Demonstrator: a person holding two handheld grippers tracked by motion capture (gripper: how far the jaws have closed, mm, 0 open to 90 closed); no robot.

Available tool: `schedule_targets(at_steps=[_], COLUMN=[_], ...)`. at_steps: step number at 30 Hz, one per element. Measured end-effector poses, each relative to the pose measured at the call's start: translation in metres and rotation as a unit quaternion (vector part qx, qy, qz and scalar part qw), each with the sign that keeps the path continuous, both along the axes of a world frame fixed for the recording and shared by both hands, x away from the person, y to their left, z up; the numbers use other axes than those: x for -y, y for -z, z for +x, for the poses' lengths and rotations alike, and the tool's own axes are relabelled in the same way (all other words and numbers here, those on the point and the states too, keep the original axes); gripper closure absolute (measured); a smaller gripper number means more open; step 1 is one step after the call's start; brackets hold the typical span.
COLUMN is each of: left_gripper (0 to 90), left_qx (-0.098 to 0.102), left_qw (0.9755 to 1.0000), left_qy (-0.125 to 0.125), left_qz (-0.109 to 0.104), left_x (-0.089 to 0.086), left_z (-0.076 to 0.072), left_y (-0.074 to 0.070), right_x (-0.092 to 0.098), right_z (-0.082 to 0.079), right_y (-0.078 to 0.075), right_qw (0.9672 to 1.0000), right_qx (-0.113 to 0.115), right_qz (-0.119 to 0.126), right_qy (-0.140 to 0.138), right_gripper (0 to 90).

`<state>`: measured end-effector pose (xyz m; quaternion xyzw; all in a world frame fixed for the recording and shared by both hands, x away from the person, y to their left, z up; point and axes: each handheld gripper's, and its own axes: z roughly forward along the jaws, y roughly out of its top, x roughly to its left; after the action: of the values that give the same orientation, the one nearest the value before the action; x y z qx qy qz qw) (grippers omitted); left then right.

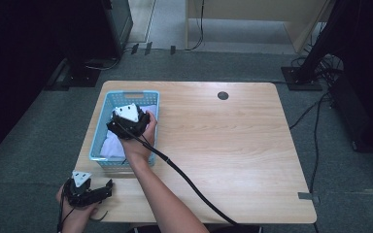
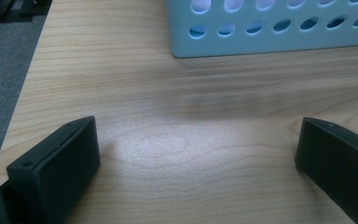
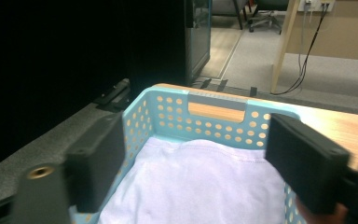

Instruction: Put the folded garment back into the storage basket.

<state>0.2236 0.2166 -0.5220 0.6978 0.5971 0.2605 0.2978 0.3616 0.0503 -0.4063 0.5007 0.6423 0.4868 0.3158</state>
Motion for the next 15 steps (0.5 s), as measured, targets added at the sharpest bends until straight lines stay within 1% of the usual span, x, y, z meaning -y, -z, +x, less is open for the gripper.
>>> schedule_targets(at_steps=[2,5,9,15], left_gripper=[0.0,0.0,0.0,0.0], left_qx=[0.000,0.000,0.000,0.000], left_qw=[1.0000,1.0000,1.0000,1.0000], left_qy=[0.000,0.000,0.000,0.000], left_qz=[0.000,0.000,0.000,0.000], left_x=[0.0000,0.0000,0.0000,0.0000], left_z=[0.0000,0.0000,0.0000,0.0000], left_y=[0.0000,0.0000,0.0000,0.0000], right_x=[-0.0001,0.0006,0.0032,0.0077], right_z=[0.0003,0.0008,0.0014,0.0017], right_y=[-0.0003,-0.0005,0.0001,0.0010], right_qw=[1.0000,0.9999,0.9999,0.9999], right_qx=[-0.003,-0.006,-0.010,-0.012], right_qz=[-0.004,-0.002,0.001,0.002], right_qy=[0.002,-0.008,-0.011,-0.011], right_gripper=[11.1,5.4,3.5,3.3])
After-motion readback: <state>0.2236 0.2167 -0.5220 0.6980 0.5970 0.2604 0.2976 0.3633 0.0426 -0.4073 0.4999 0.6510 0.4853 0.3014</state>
